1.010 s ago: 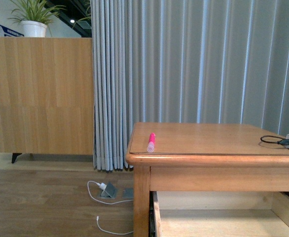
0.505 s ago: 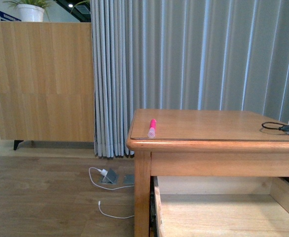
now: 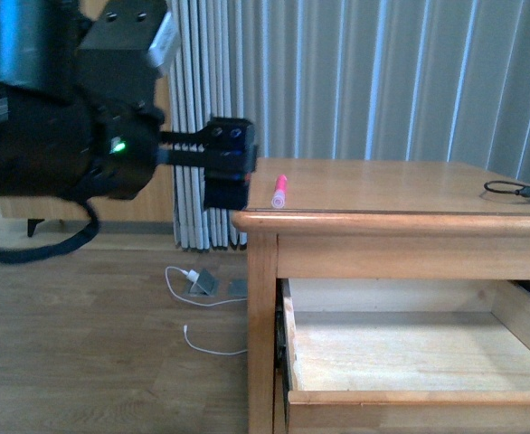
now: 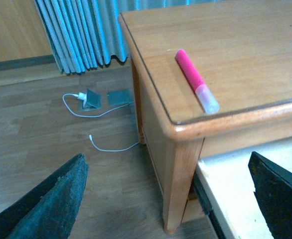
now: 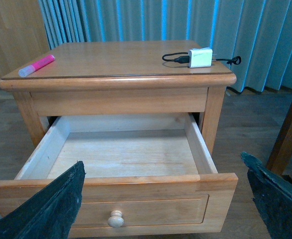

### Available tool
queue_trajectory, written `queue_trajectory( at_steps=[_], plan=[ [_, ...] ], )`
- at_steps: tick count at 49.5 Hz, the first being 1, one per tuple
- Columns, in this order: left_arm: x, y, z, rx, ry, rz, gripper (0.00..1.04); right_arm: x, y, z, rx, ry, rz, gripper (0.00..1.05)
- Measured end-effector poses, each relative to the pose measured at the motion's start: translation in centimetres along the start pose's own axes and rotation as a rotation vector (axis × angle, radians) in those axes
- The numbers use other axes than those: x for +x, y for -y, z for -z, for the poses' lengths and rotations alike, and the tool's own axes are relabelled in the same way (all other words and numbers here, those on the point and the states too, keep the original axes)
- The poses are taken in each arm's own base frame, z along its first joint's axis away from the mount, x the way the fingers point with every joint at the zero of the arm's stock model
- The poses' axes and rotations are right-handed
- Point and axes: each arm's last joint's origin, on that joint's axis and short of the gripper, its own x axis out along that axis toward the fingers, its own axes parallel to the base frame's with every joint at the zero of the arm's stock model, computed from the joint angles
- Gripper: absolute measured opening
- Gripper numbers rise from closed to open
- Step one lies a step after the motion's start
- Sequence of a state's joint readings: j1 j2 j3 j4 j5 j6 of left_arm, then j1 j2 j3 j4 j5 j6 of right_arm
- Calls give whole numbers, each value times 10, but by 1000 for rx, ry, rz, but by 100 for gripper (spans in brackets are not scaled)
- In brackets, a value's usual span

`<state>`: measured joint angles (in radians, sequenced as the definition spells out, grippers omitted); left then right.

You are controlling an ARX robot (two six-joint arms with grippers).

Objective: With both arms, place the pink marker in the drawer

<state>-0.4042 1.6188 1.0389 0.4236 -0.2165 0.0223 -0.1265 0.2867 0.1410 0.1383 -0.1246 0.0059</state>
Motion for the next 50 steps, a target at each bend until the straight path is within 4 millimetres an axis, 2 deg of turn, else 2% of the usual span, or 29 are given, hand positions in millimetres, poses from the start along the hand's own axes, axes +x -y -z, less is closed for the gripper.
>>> queue_trajectory(
  at_steps=[11,22,37,50],
  plan=[
    [75,23,-26,10,-54,5,99,0,0,0,0,0,0,96],
    [118,40,-31,24,-118,11,99,0,0,0,0,0,0,96],
    [158,62,-16,53,-245,-7,99,0,0,0,0,0,0,96],
    [162,65,-19,74,-287,-19,99,0,0,0,0,0,0,96]
  ],
)
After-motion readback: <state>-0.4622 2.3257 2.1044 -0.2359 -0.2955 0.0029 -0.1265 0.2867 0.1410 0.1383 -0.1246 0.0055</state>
